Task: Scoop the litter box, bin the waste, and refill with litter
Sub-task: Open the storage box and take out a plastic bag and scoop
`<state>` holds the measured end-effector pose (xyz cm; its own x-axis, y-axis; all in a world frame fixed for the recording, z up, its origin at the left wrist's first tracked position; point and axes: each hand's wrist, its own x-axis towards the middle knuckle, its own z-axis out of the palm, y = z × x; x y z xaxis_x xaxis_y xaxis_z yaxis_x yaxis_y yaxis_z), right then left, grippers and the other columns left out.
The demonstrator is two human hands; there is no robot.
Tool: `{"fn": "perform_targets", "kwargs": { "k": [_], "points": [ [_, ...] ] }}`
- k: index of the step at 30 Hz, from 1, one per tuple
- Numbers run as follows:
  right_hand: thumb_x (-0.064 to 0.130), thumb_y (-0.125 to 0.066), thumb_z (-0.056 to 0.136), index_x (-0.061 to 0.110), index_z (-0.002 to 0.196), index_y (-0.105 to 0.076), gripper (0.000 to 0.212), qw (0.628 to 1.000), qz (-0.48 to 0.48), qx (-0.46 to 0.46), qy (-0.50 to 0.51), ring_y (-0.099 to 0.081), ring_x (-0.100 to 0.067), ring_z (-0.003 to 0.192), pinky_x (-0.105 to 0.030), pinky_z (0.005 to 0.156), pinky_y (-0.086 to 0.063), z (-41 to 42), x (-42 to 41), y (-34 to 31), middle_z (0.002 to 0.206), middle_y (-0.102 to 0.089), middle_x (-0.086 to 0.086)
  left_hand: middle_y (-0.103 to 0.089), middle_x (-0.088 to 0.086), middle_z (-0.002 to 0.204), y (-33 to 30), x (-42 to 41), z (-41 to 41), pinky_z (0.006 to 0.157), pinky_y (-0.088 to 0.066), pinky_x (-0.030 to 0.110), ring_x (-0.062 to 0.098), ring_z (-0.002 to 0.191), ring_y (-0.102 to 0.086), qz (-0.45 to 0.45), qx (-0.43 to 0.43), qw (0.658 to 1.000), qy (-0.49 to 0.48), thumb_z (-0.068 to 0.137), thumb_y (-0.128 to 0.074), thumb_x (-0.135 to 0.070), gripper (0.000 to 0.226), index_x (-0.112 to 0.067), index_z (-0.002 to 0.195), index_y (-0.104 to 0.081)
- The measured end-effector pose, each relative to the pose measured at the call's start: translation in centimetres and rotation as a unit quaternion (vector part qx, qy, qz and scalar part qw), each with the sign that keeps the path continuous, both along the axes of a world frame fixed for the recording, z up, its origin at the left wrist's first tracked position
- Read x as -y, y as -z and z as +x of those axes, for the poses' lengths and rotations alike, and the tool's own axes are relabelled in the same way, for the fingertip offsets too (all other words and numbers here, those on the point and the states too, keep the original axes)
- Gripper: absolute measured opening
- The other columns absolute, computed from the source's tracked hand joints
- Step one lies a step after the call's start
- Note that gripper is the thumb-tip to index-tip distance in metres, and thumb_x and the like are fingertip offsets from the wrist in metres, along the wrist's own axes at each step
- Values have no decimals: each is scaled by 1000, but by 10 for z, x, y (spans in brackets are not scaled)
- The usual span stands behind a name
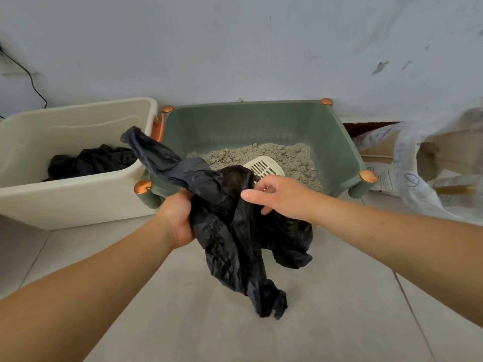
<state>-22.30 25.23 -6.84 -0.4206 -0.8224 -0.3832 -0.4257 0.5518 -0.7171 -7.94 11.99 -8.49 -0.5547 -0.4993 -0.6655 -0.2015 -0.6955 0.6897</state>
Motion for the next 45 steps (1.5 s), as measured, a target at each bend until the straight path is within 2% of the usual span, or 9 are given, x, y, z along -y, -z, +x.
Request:
{"fn": "perform_targets", "kwargs": {
  "k": [4, 10, 16, 23, 29, 32, 36, 40, 45],
  "points": [
    [38, -72, 78, 12, 105, -61, 39, 998, 31, 33, 37, -69, -19, 83, -39, 87, -52, 7, 10, 9, 99, -69, -4, -70, 10, 101, -3, -6, -4, 73, -50, 39, 26, 94, -65, -1, 8, 1000, 12, 99, -37, -32, 37, -10, 102, -67],
    [-6, -37, 82, 5, 81, -55, 22, 949, -20, 219, 224, -52, -24, 72, -30, 67, -44, 6, 10, 5, 80, -56, -12, -68, 17, 101, 12, -3, 4, 65, -52, 42, 30, 82, -65, -22, 117, 992, -36, 97, -38, -22, 30, -8, 106, -63],
    [-3, -35, 90, 4, 78, -51, 21, 894, -9, 273, 355, -53, -25, 57, -30, 59, -47, -14, 2, 4, 66, -54, -14, -64, 9, 77, 26, -4, 19, 54, -54, 31, 21, 58, -62, -72, 181, 981, -25, 96, -42, -16, 18, -10, 94, -59],
    [7, -44, 93, 4, 103, -57, 15, 919, 33, 246, 306, -53, -24, 57, -27, 53, -43, -17, 6, 12, 70, -57, -12, -37, 1, 98, 11, -30, 26, 91, -43, 36, 21, 88, -49, -579, 151, 800, -37, 84, -61, -9, 26, -7, 109, -53],
    [4, -49, 85, 13, 68, -48, 19, 919, 43, 331, 211, -45, -21, 50, -26, 51, -37, -3, 6, 18, 58, -47, -8, -30, -2, 133, 11, -69, 17, 105, -35, 28, 13, 125, -34, -606, 171, 718, 297, 74, -72, -45, 91, -24, 146, -21],
    [7, -53, 80, 15, 64, -45, 19, 921, 38, 352, 164, -41, -22, 54, -29, 56, -34, 1, 3, 27, 61, -41, -8, -58, 4, 121, 18, -60, 13, 98, -44, 30, 18, 114, -55, -447, 168, 794, 375, 82, -68, -29, 43, -18, 121, -56],
    [17, -45, 90, 18, 88, -57, 13, 999, 34, 39, 0, -44, -26, 73, -35, 65, -39, 6, -3, 27, 78, -51, -4, -67, 12, 91, 26, -48, 18, 68, -52, 29, 24, 79, -63, -154, 143, 952, 223, 88, -49, -9, 12, -9, 92, -61],
    [25, -41, 94, 18, 115, -55, 27, 927, -115, -341, -109, -50, -16, 99, -36, 89, -45, 24, -12, 20, 109, -53, 1, -66, 10, 91, 33, -37, 27, 65, -44, 28, 24, 81, -59, -71, 178, 975, 115, 90, -48, -23, 23, -8, 96, -64],
    [54, -56, 82, 19, 132, -40, 62, 913, -10, -345, -219, -50, -22, 110, -38, 87, -43, 59, -10, 33, 120, -49, -2, -71, 13, 97, 39, -37, 29, 68, -52, 30, 27, 82, -65, -71, 194, 976, 65, 86, -58, -37, 33, -7, 95, -69]
  ]
}}
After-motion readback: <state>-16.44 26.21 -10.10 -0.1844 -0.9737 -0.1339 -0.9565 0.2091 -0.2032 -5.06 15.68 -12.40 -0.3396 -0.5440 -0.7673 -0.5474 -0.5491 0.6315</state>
